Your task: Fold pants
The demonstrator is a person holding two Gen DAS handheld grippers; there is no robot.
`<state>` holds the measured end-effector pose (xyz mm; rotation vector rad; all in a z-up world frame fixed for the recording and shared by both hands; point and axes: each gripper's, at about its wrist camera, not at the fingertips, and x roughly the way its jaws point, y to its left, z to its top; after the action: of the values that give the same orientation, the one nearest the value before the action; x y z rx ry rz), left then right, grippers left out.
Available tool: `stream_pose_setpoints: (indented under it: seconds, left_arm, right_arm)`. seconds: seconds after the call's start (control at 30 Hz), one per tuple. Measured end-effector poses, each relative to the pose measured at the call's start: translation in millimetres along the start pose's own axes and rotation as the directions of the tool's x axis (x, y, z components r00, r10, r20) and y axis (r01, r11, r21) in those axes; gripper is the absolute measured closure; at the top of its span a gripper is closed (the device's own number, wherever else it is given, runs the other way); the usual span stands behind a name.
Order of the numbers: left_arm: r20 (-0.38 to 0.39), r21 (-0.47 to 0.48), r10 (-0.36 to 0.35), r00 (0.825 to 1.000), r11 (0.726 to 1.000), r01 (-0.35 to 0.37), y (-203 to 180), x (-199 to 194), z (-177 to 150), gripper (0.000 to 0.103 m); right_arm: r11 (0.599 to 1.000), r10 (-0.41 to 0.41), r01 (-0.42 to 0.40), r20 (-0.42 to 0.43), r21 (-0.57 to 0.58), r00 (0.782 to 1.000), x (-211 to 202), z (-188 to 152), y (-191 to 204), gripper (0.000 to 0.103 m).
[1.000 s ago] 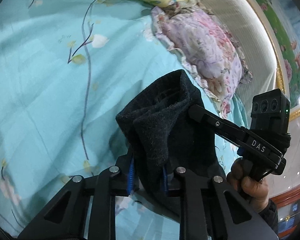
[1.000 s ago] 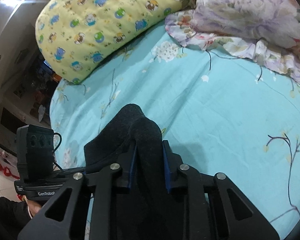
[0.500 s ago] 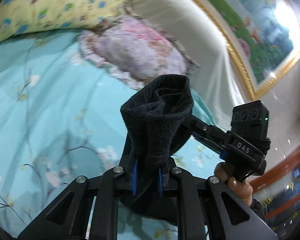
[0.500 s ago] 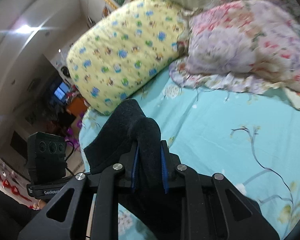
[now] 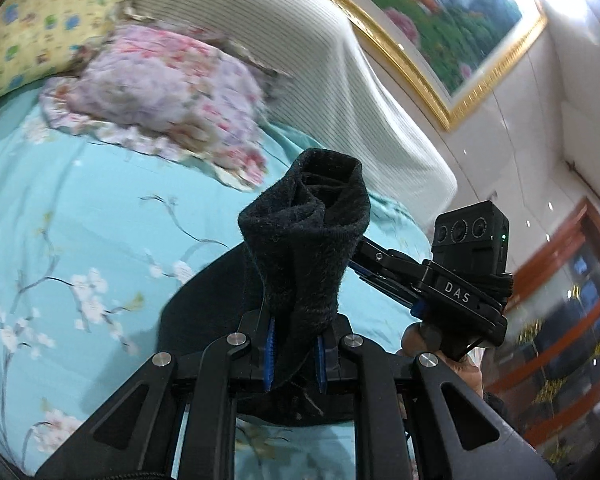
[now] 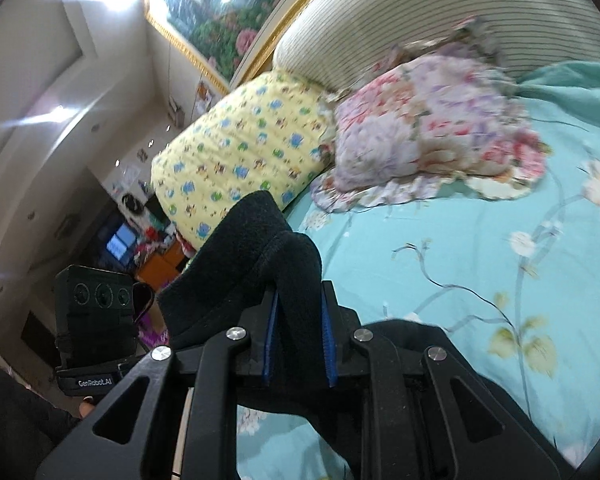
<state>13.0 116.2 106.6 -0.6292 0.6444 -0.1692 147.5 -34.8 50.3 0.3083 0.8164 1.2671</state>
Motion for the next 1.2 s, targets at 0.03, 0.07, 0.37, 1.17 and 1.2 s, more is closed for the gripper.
stream_pose_setpoints:
  seconds: [0.03,0.07,0.37,1.17,1.2]
  left_arm:
    - [-0.011,0.011,-0.004,1.000,1.000,0.004,-5.4,4.6,-2.5,0.089]
    - [-0.028,0.027,-0.006,1.000,1.000,0.006,-13.3,11.2,-6.5,0.089]
    - [-0.137,0.125,-0.003,0.991,0.992,0.021,-62.5,56.8,-38.1,0.089]
    - [-0.268,0.249,0.087,0.959,0.968,-0.018,-95.7,128.5,-81.5,0.088]
    - [-0.269,0.254,0.093,0.959,0.967,-0.022,-95.8,130.7,-82.8,0.088]
  right_arm:
    - [1.000,-0.004,0.003,0.017,0.015,1.000,-10.0,-5.2,-5.1,0.082]
    - [1.000,-0.006,0.005,0.032,0.030,0.999,-18.3,-9.9,-9.5,0.082]
    - [0.987,-0.043,0.023,0.127,0.159,0.991,-78.6,-54.2,-52.9,0.083]
    - [0.950,-0.123,0.072,0.153,0.305,0.980,-119.5,-112.6,-116.4,0.083]
    - [0.948,-0.127,0.075,0.152,0.310,0.980,-120.1,-114.2,-118.3,0.083]
